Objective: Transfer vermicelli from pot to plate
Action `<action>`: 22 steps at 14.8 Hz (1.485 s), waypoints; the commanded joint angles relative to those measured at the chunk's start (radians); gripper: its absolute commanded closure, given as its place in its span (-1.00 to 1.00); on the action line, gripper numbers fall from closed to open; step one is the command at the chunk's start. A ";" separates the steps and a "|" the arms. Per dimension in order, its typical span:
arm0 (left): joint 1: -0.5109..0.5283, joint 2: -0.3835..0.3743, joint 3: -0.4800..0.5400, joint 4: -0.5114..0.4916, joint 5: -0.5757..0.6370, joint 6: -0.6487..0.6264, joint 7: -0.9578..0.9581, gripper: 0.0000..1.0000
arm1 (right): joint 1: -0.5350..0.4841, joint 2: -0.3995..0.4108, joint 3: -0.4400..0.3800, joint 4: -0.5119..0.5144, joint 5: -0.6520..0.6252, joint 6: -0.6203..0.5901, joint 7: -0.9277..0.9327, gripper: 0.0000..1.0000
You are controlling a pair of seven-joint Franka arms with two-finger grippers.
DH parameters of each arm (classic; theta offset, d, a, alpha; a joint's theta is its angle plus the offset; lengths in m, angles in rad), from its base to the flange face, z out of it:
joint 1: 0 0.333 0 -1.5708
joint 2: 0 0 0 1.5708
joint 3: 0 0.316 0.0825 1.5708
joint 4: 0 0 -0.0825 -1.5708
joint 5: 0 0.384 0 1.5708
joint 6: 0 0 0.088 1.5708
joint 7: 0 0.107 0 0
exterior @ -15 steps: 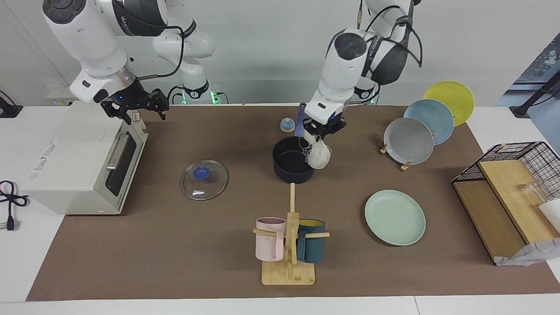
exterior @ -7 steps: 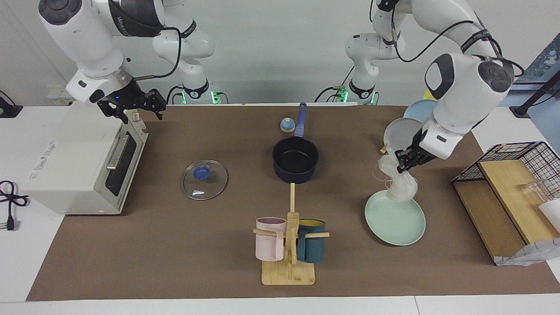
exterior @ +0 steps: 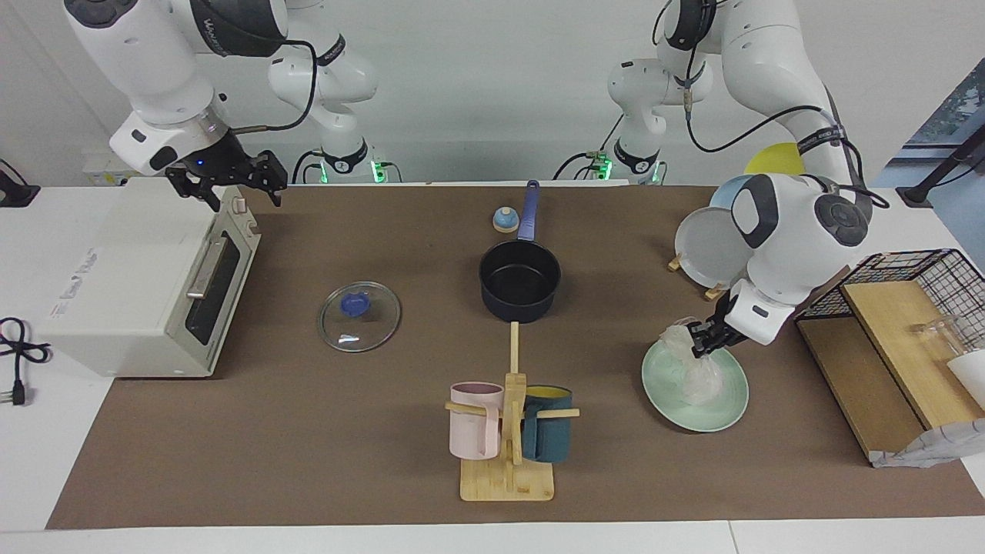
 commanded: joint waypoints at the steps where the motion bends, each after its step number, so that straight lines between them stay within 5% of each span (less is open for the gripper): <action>1: 0.008 0.027 -0.001 -0.005 0.013 0.051 0.063 1.00 | -0.029 -0.005 0.015 -0.006 -0.007 0.004 0.024 -1.00; 7: 0.031 0.059 -0.001 -0.030 0.068 0.129 0.226 1.00 | -0.033 0.001 0.007 0.005 -0.005 -0.008 0.022 -1.00; 9: 0.025 0.054 -0.001 -0.025 0.066 0.117 0.231 -0.99 | -0.032 -0.002 0.007 0.007 -0.001 -0.011 0.024 -1.00; 12: 0.031 -0.013 0.000 -0.005 0.066 0.031 0.186 -1.00 | -0.038 -0.012 0.006 0.005 0.007 -0.022 0.021 -1.00; 19: 0.003 -0.327 -0.007 -0.020 0.108 -0.327 -0.039 -1.00 | -0.039 -0.014 0.006 0.005 0.010 -0.022 0.014 -1.00; 22: 0.002 -0.403 -0.009 -0.059 0.108 -0.418 -0.044 -1.00 | -0.036 -0.014 0.007 0.007 0.010 -0.021 0.014 -1.00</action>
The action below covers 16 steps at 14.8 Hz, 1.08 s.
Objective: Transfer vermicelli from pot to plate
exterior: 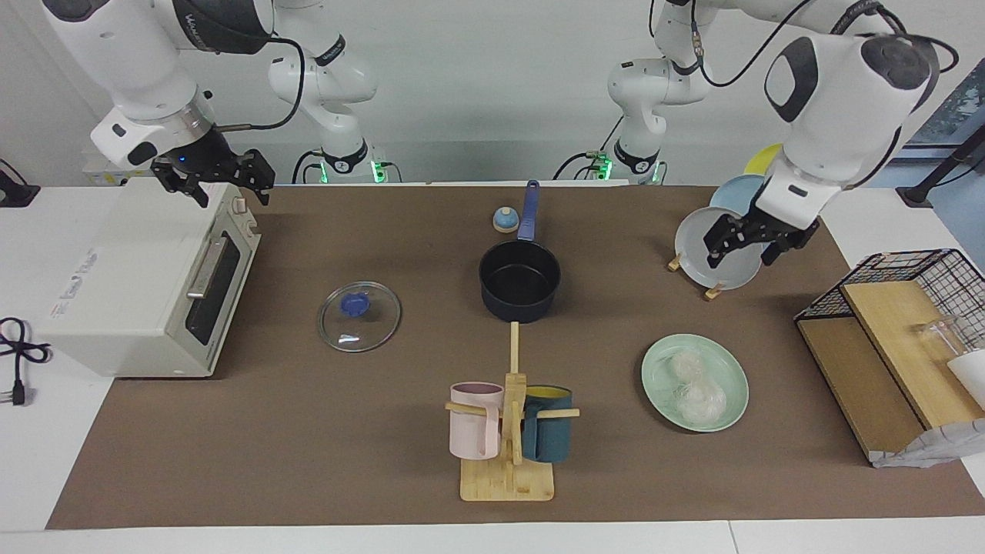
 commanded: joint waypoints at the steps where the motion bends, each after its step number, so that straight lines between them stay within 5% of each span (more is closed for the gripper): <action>1: -0.009 -0.076 0.004 -0.106 0.026 -0.028 -0.028 -1.00 | -0.010 -0.008 0.007 0.002 0.009 -0.014 0.004 -1.00; 5: -0.042 -0.116 0.005 -0.176 0.026 -0.032 -0.027 -1.00 | -0.009 -0.008 0.007 0.002 0.009 -0.017 0.001 -1.00; 10: -0.068 -0.131 0.028 -0.127 0.026 -0.114 -0.025 -1.00 | -0.007 -0.010 0.008 0.002 0.007 -0.014 -0.001 -1.00; 16: -0.051 -0.138 0.028 -0.124 0.020 -0.066 -0.004 -1.00 | -0.001 -0.013 0.008 0.001 0.007 -0.014 -0.001 -1.00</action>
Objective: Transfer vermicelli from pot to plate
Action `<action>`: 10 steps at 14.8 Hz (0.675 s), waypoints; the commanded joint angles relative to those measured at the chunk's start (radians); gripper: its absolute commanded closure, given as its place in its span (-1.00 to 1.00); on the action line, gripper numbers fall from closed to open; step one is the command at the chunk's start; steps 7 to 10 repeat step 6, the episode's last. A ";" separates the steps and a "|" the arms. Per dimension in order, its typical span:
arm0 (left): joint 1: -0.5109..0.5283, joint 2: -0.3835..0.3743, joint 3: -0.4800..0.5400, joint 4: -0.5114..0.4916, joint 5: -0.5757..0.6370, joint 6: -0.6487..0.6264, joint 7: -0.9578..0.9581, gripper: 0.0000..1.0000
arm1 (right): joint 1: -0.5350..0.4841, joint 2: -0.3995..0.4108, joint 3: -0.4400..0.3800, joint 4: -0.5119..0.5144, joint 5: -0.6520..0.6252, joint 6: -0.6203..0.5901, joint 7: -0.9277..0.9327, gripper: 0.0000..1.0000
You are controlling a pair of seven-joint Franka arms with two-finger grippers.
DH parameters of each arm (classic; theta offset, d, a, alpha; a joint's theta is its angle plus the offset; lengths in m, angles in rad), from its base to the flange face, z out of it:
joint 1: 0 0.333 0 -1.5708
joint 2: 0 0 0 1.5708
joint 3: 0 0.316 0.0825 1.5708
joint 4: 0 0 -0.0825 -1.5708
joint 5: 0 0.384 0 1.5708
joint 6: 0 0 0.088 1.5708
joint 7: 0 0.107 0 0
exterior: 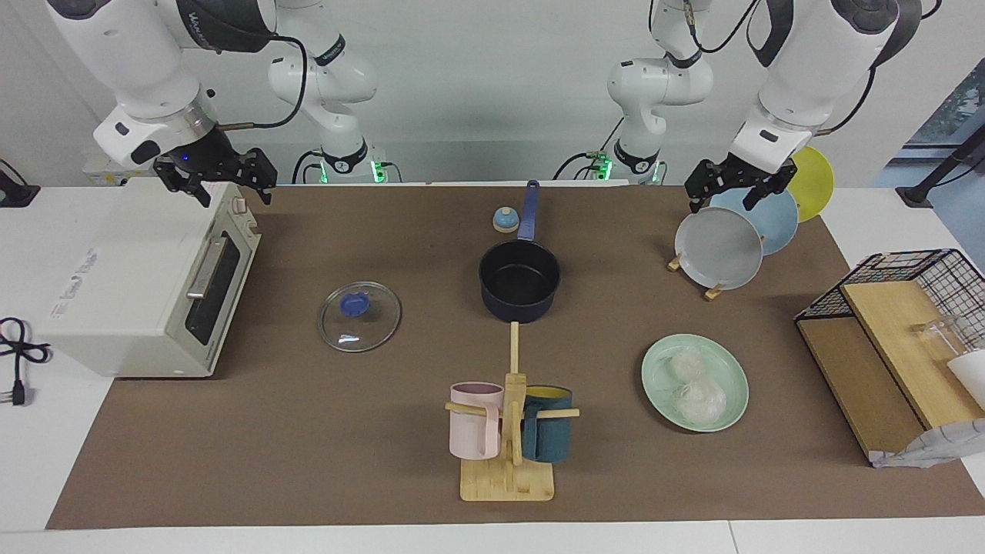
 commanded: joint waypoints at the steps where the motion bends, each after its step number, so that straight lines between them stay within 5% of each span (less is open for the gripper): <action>1: -0.004 -0.001 0.012 -0.001 0.019 0.024 0.031 -1.00 | -0.005 -0.011 0.004 0.001 0.007 -0.014 -0.001 -1.00; 10: -0.002 -0.007 0.012 0.002 0.017 0.013 0.039 -1.00 | -0.005 -0.011 0.004 0.000 0.007 -0.015 -0.001 -1.00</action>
